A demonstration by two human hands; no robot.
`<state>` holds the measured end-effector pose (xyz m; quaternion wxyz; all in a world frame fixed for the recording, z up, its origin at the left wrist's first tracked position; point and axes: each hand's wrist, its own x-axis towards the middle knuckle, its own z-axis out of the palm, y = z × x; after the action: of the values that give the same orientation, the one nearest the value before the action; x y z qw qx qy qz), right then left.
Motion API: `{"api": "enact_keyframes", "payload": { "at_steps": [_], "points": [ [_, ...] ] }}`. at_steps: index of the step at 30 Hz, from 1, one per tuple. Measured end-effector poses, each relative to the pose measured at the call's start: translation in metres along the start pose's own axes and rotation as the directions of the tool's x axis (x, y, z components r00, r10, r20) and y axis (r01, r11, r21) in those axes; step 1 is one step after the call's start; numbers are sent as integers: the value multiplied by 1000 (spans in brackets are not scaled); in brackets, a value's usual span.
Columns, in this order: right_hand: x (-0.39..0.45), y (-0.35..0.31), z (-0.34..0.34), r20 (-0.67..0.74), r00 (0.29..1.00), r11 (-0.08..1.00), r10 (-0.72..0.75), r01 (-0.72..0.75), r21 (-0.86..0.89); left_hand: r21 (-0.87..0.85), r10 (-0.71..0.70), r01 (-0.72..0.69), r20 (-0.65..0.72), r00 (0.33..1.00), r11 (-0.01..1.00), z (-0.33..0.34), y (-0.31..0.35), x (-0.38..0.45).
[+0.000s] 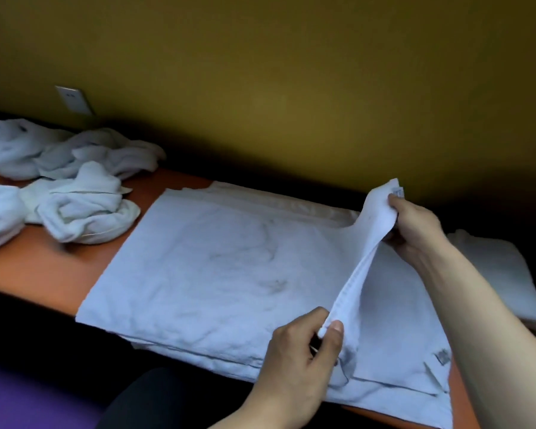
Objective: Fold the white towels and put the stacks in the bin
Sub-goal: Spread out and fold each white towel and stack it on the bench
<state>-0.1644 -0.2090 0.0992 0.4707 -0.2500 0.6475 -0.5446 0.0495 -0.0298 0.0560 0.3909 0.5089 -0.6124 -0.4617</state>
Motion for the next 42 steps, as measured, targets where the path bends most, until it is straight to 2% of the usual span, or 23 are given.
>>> {"api": "enact_keyframes", "payload": {
  "at_steps": [7, 14, 19, 25, 28, 32, 34, 36, 39, 42],
  "points": [
    [-34, 30, 136, 114, 988, 994, 109, -106, -27, -114, -205, 188, -162, 965, 976, -102, -38, -14],
    [-68, 44, 265, 175, 980, 995, 95, -89, -40, -125, -253, 223, -331, 909, 967, -180, -69, -22],
    [-88, 65, 336, 224, 969, 990, 109, -85, -113, -178, -360, 312, -469, 807, 933, -233, -108, -28],
    [-102, 102, 384, 296, 946, 966, 130, -54, -253, -90, -451, 481, -532, 717, 872, -277, -157, -34],
    [-109, 119, 370, 372, 913, 945, 169, -43, -323, -36, -491, 554, -513, 704, 832, -283, -173, -34],
    [-120, 141, 290, 412, 910, 901, 45, 141, -411, 27, -510, 599, -493, 705, 801, -286, -191, -36],
    [-132, 153, 235, 349, 936, 844, -42, 220, -488, 71, -501, 611, -500, 706, 789, -285, -199, -36],
    [-148, 164, 182, 220, 967, 770, -126, 236, -593, 126, -472, 613, -523, 709, 780, -282, -204, -36],
    [-176, 177, 124, 13, 986, 722, -165, 130, -679, 115, -441, 611, -590, 676, 783, -276, -199, -31],
    [-195, 193, 100, -45, 995, 712, -92, 34, -701, 7, -461, 593, -621, 633, 805, -275, -201, -30]
  ]
}}
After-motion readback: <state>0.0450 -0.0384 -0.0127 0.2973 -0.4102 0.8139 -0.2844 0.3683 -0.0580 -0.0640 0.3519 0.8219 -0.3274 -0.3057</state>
